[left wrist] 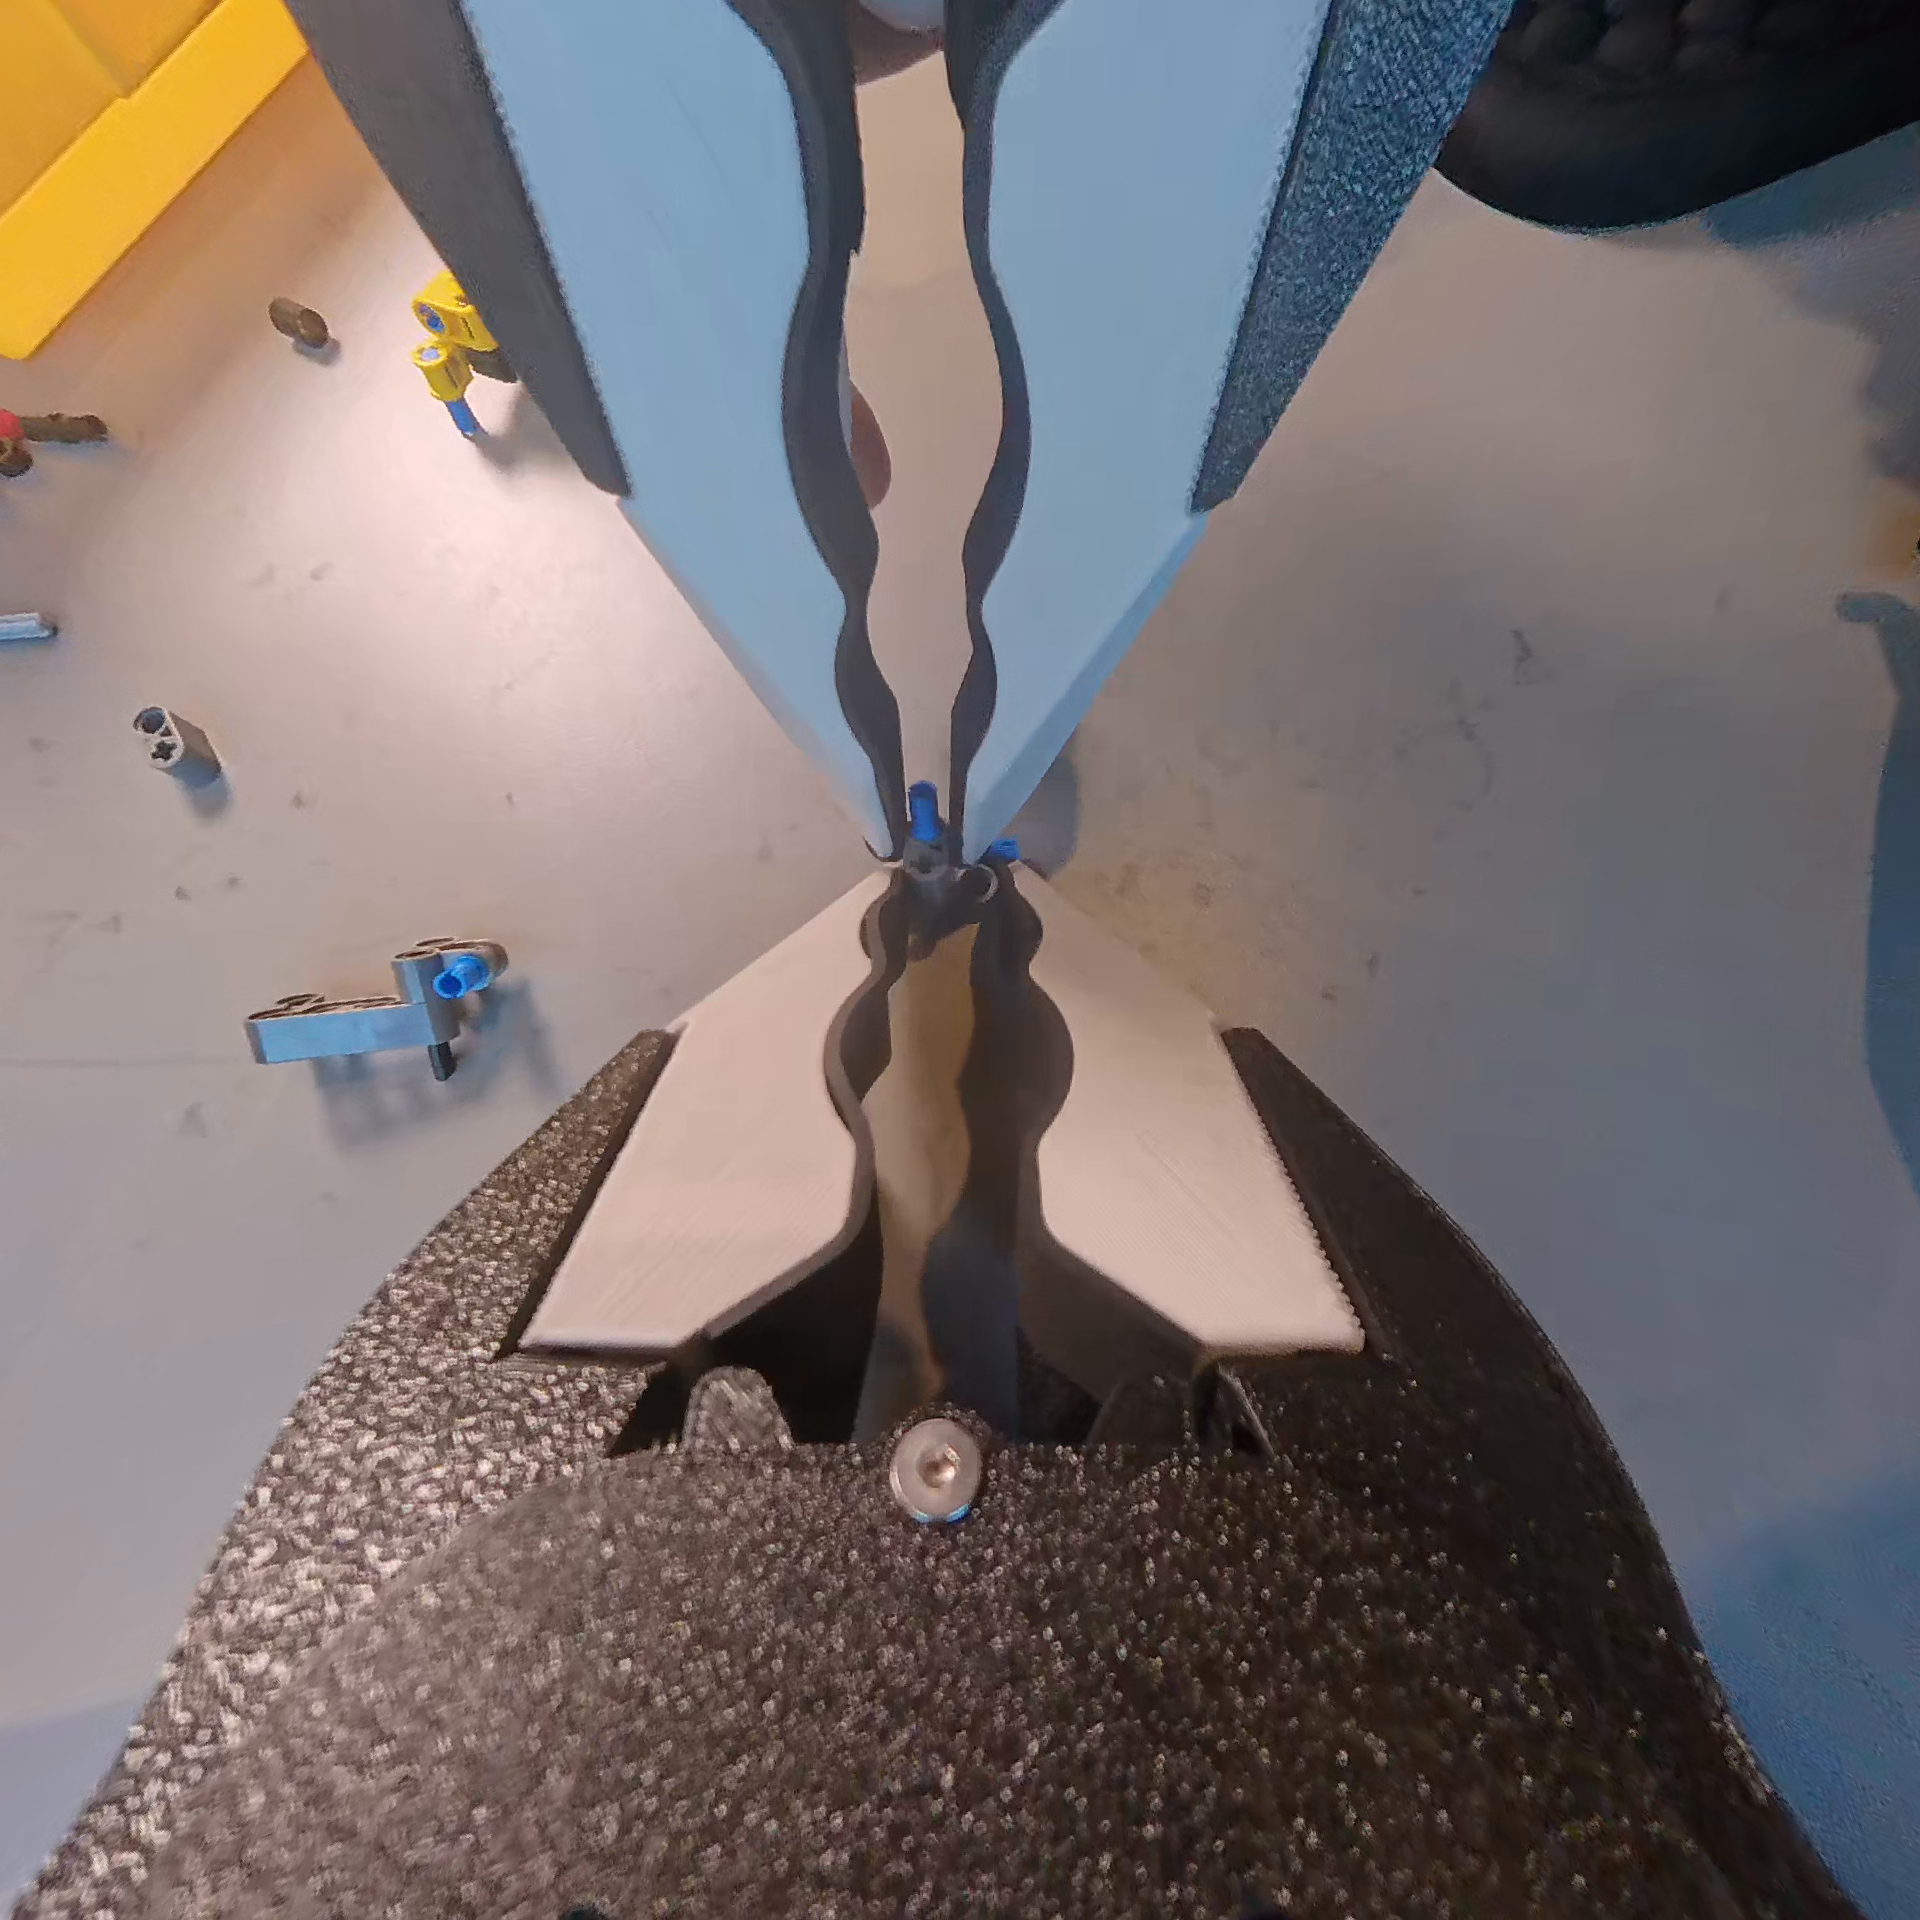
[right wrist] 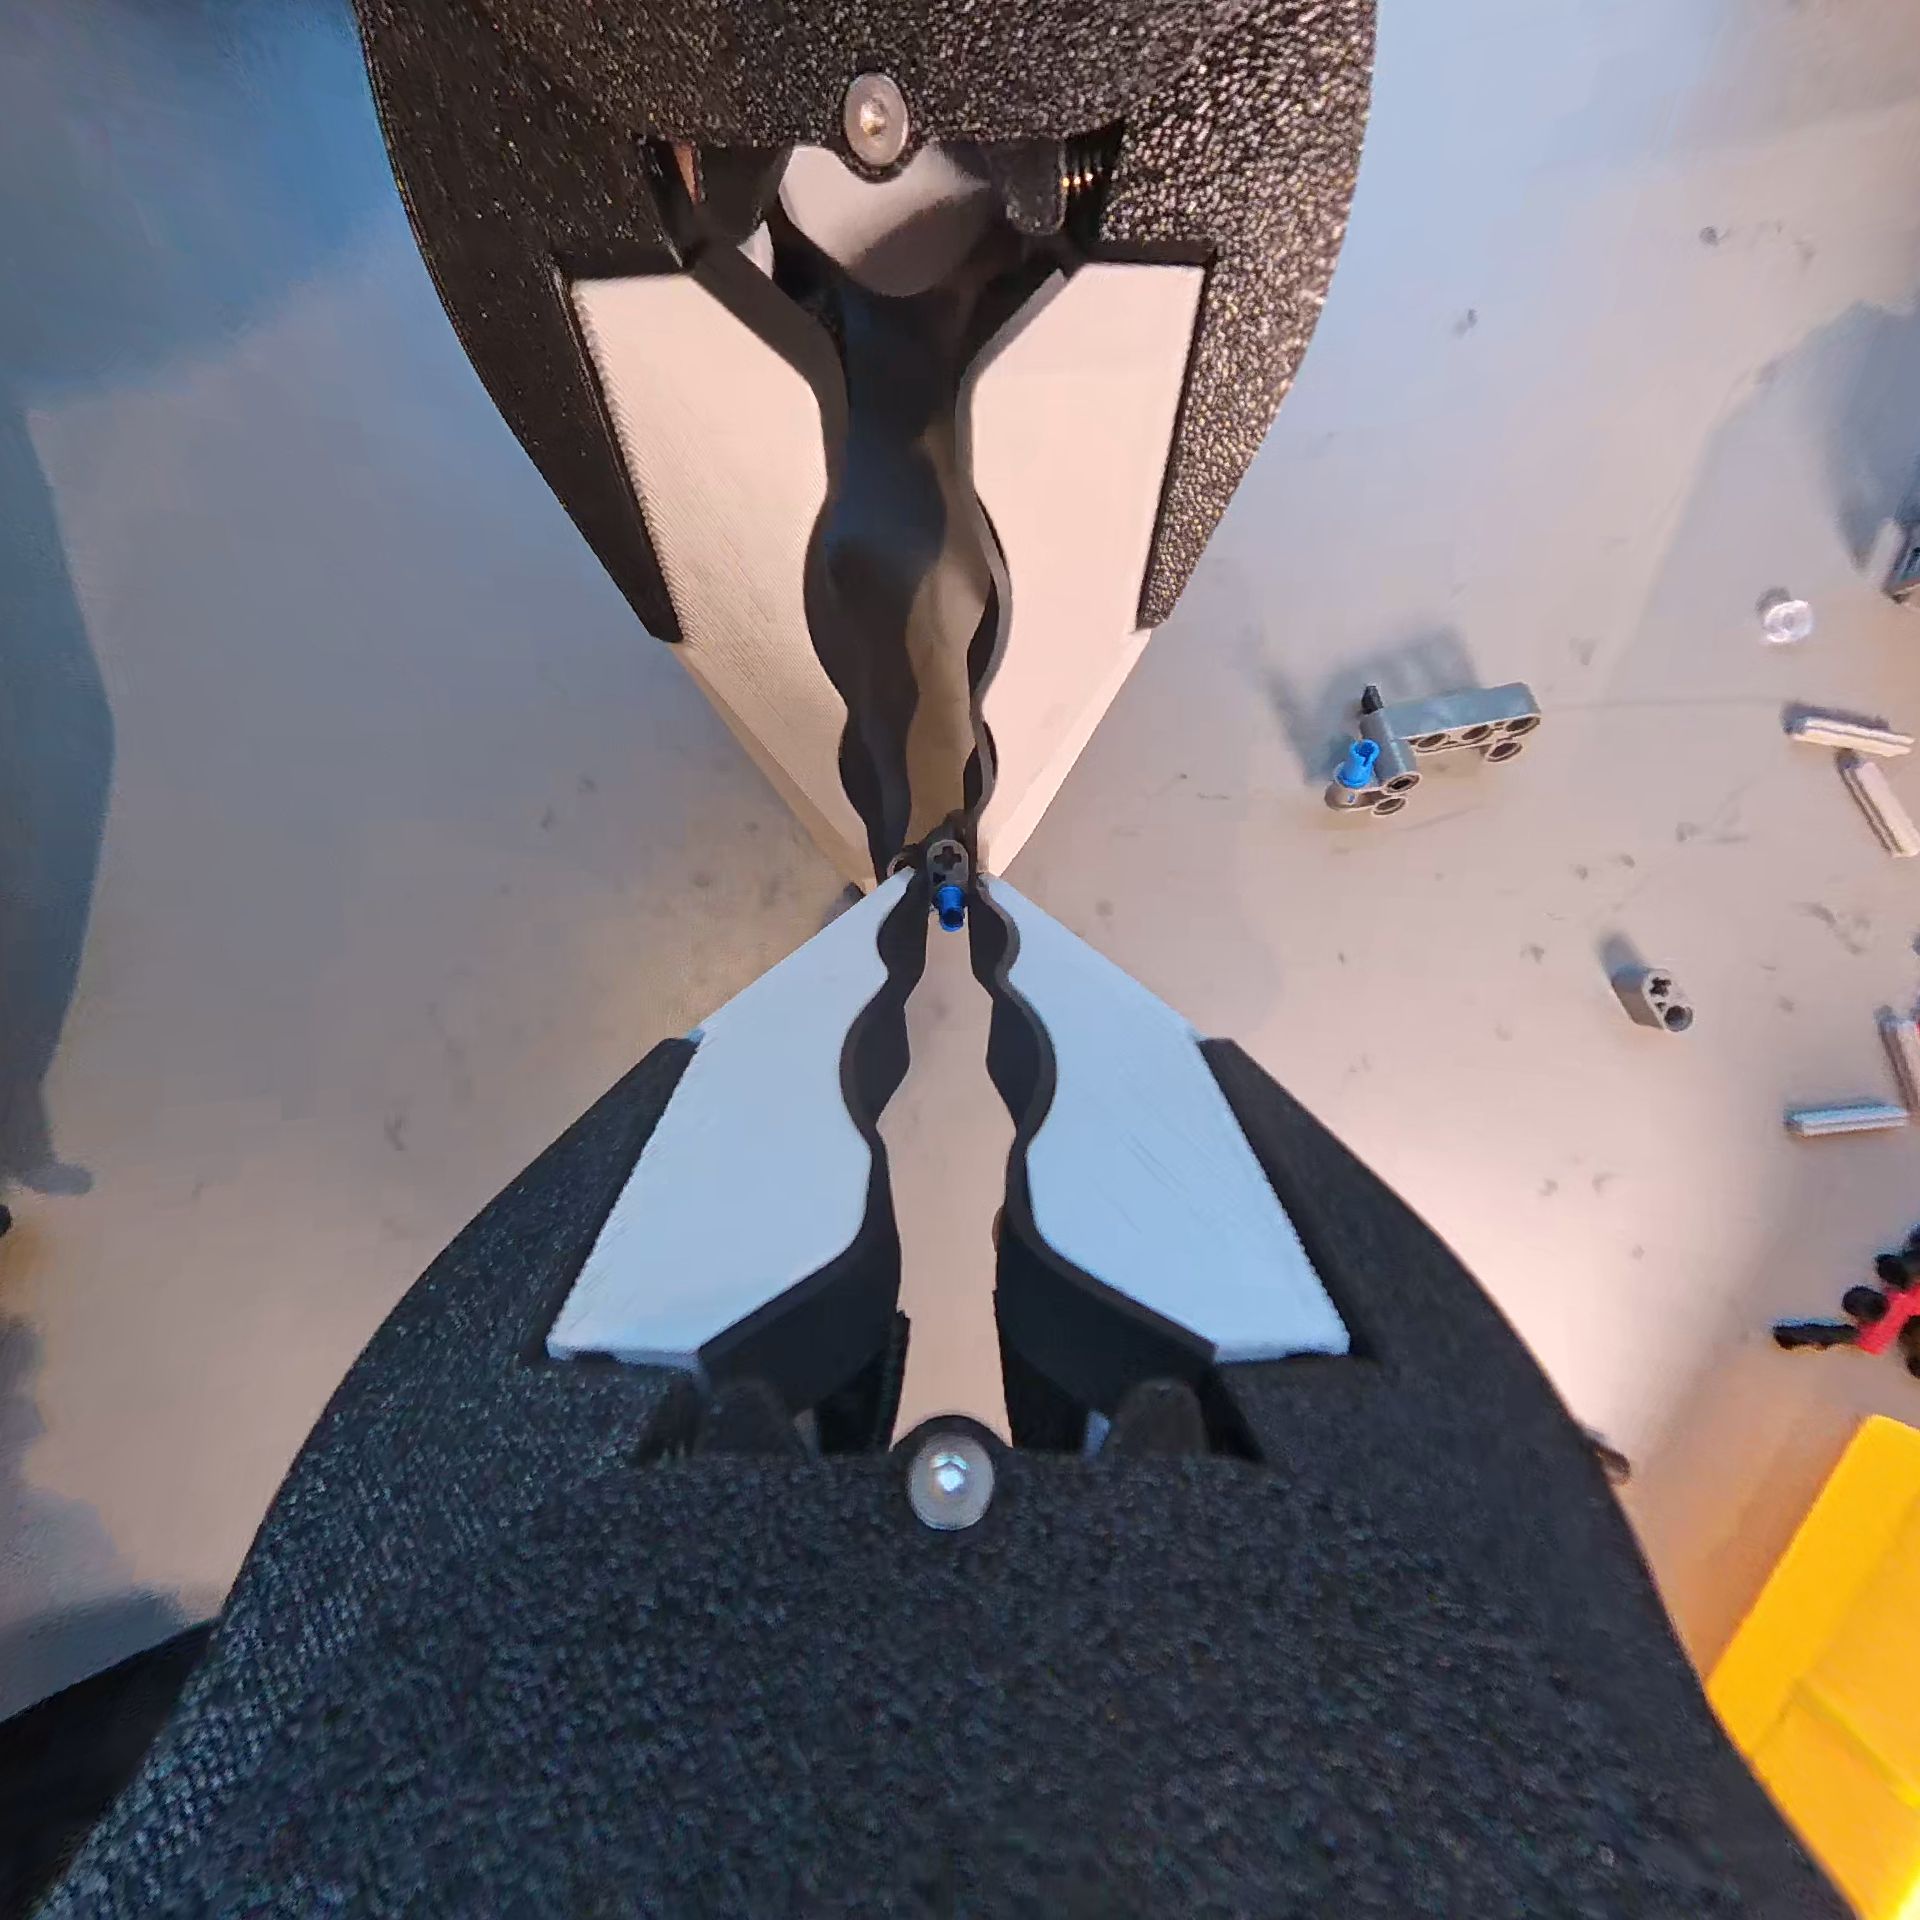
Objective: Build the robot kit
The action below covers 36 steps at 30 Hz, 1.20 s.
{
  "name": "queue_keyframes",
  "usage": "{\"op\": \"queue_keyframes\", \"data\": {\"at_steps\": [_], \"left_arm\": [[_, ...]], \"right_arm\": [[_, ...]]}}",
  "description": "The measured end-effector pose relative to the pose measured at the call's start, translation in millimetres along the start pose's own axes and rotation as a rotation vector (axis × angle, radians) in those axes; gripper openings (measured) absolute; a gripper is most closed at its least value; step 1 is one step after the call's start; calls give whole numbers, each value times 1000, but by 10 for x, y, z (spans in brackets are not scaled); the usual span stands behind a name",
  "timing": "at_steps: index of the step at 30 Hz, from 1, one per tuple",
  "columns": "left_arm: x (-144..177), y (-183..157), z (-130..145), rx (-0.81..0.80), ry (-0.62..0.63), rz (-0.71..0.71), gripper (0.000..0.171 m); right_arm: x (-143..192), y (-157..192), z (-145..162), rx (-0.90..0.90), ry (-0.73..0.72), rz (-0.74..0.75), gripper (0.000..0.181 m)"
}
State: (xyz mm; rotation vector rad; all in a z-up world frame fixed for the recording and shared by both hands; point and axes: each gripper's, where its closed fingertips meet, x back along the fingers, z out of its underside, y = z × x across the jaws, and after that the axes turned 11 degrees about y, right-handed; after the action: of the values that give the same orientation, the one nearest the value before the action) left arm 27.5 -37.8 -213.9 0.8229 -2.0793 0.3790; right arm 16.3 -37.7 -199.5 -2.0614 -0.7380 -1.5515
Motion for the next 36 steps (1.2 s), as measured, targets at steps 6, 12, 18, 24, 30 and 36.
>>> {"op": "queue_keyframes", "data": {"at_steps": [6,12,18,24,30,36], "left_arm": [[0,3,2,1,1,-10,15],[60,35,71,29,19,-62,23],[65,19,85,106,32,-66,16],[30,0,37,91,14,-40,13],[-21,-71,-37,7,0,18,13],[-3,-54,-38,5,2,10,21]], "right_arm": [[-8,3,-8,68,73,18,7],[-19,1,-39,93,106,7,7],[-20,-2,-32,74,107,-7,7],[-4,5,19,62,113,-6,7],[26,57,102,80,128,-15,7],[30,49,132,58,123,-18,7]]}}
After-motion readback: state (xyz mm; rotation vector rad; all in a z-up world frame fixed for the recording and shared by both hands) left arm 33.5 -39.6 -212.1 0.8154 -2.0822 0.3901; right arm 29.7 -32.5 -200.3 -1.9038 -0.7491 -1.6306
